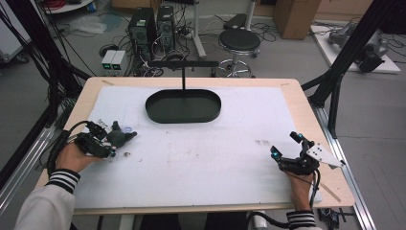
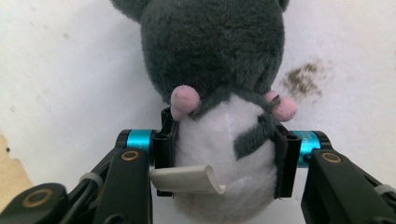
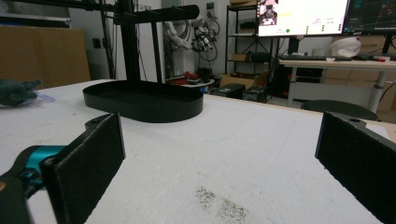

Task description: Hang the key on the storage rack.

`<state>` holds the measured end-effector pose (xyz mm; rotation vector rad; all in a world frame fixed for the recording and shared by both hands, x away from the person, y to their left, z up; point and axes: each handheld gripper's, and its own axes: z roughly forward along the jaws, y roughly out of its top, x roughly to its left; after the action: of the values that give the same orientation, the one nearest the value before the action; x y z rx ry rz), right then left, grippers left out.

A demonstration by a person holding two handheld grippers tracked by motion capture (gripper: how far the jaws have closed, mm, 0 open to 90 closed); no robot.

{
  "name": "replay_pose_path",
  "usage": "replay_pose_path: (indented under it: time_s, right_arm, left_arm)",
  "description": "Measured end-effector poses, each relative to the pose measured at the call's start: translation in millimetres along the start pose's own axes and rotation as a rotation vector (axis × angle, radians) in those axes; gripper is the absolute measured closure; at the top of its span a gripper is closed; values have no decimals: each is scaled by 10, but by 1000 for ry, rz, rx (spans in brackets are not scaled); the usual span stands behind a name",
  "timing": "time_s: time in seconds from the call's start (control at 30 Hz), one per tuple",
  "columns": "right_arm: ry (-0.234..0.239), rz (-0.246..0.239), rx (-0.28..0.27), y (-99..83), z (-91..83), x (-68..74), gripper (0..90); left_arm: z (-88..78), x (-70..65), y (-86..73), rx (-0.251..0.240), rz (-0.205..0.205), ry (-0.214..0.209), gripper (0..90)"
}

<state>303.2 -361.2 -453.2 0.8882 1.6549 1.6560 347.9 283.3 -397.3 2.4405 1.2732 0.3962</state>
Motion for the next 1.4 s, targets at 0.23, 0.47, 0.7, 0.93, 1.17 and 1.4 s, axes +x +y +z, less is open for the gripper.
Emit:
replay_pose_path:
  time_s: [0.23,0.47,0.7,0.93,1.17,1.4]
  right_arm:
    - [-1,1,0,0,0,0,5]
    - [-1,0,0,0,1,0,5]
    - [-1,2,-1,0,2,5,5]
    - [-1,1,0,0,2,3,5]
    - [0,1,1,1,1,3,5]
    - [-1,2,0,0,1,1,5]
  left_arm:
    - [-76,-3,13,-68,2,15,555]
    - [-231,-42,119,-172,31,29,556]
    - [-343,-63,221,-226,45,57,558]
    - [-417,-72,362,-261,40,55,558]
    - [-420,-82,564,-297,34,52,558]
    - [-425,-92,729,-318,33,57,558]
